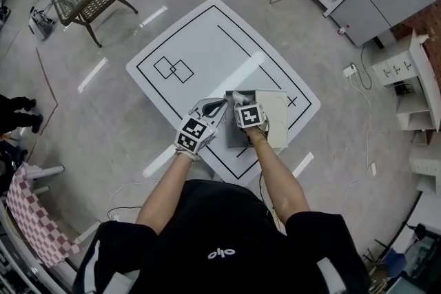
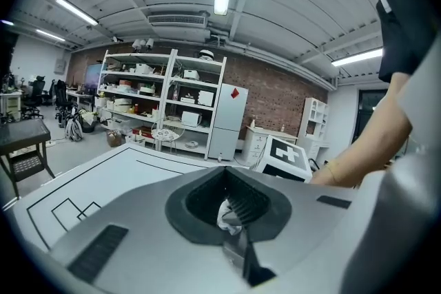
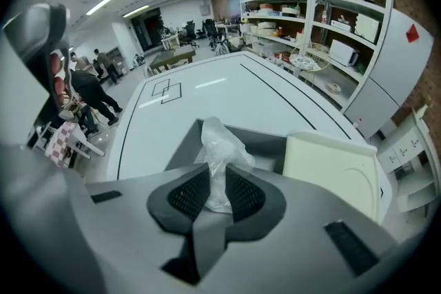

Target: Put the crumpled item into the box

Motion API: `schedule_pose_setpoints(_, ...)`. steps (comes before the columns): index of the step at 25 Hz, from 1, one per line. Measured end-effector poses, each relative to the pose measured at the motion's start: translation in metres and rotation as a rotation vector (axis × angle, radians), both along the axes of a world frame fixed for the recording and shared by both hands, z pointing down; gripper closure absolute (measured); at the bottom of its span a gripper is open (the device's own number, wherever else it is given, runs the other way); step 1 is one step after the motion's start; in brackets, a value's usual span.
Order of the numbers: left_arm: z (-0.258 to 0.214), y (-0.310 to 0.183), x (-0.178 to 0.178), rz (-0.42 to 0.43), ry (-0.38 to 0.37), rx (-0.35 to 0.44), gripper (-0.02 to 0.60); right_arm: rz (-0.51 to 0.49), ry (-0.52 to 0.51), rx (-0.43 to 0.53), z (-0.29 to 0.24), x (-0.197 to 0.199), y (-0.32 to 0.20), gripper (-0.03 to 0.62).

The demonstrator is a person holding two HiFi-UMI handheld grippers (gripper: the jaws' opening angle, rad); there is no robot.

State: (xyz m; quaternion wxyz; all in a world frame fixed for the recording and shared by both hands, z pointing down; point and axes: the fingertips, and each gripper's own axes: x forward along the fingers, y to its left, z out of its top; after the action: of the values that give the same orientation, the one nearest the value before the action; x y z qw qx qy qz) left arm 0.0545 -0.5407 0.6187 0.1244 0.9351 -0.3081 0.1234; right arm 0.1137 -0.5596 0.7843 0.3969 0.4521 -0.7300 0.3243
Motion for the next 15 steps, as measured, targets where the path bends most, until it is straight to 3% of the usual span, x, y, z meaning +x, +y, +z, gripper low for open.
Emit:
schedule_pose_setpoints(7, 0.001, -0.009, -0.002, -0.002, 0.012, -0.012, 0.575, 0.026, 0.042, -0.126, 0.011, 0.005, 0.003, 0.516)
schedule_pose_setpoints(15, -0.003, -0.011, -0.003, -0.020, 0.013, -0.004, 0.575, 0.006, -0.016, -0.084, 0.001, -0.001, -0.005, 0.474)
